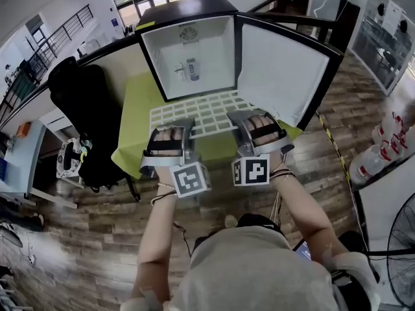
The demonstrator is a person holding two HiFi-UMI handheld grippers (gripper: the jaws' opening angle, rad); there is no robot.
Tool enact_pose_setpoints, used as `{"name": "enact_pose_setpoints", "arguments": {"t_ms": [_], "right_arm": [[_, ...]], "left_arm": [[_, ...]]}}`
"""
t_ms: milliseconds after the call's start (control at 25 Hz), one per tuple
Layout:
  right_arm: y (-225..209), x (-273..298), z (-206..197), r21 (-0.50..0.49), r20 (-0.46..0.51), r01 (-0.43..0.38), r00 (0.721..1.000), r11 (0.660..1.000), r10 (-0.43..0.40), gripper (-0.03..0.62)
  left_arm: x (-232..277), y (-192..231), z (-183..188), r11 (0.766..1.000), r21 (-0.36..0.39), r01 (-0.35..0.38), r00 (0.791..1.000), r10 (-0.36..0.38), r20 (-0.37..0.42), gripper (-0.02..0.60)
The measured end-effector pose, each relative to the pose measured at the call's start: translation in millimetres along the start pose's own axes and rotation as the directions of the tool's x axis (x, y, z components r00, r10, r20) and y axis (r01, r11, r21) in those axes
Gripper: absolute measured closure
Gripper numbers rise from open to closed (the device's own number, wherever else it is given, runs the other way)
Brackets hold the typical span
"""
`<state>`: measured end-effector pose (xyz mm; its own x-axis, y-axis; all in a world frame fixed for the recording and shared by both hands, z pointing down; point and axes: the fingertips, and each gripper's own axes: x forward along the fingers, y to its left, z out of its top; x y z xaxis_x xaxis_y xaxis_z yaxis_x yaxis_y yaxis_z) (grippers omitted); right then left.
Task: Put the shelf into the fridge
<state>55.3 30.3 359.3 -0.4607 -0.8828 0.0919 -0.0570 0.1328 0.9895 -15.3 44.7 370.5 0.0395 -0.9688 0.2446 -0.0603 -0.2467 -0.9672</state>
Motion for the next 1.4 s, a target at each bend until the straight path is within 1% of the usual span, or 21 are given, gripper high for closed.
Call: {"name": "enact_pose_setpoints", "arguments": {"t_ms": [160,480,640,840,1080,1200,1400], "right_arm": [[-17,29,-19,-0.007,0.017,0.018,1.000,1.000,-0.018,0.549],[-16,70,-32,0.021,0.032,0.004,0.999,1.000,-0.005,0.549],[-13,93,-32,0.016,0.046,-0.013,0.999,1.000,0.013,0.548],[-8,131,-29,0.018,0.056,-0.028,0.998,0.999,0.027,0.546],[-10,186,-29,0.013,0.057,-0.031,0.998,0.999,0.030,0.545],[-13,216,-30,0.010,0.053,-0.027,0.998,1.000,0.027,0.546],[-16,254,-37,0.001,0.037,-0.027,0.999,1.000,0.027,0.546]], "left_arm": [[32,19,4,1.000,-0.005,-0.023,1.000,0.023,-0.012,0.537],[73,24,-6,1.000,0.008,-0.019,0.999,0.019,-0.037,0.537],[92,26,-17,1.000,0.000,-0.021,0.999,0.021,-0.045,0.537],[124,26,-39,1.000,-0.003,-0.005,0.999,0.005,-0.054,0.537],[171,34,-66,1.000,-0.002,-0.001,0.999,0.001,-0.041,0.537],[195,46,-78,1.000,0.003,-0.017,0.999,0.017,-0.035,0.537],[235,48,-89,1.000,-0.029,-0.007,1.000,0.007,0.003,0.538]]}}
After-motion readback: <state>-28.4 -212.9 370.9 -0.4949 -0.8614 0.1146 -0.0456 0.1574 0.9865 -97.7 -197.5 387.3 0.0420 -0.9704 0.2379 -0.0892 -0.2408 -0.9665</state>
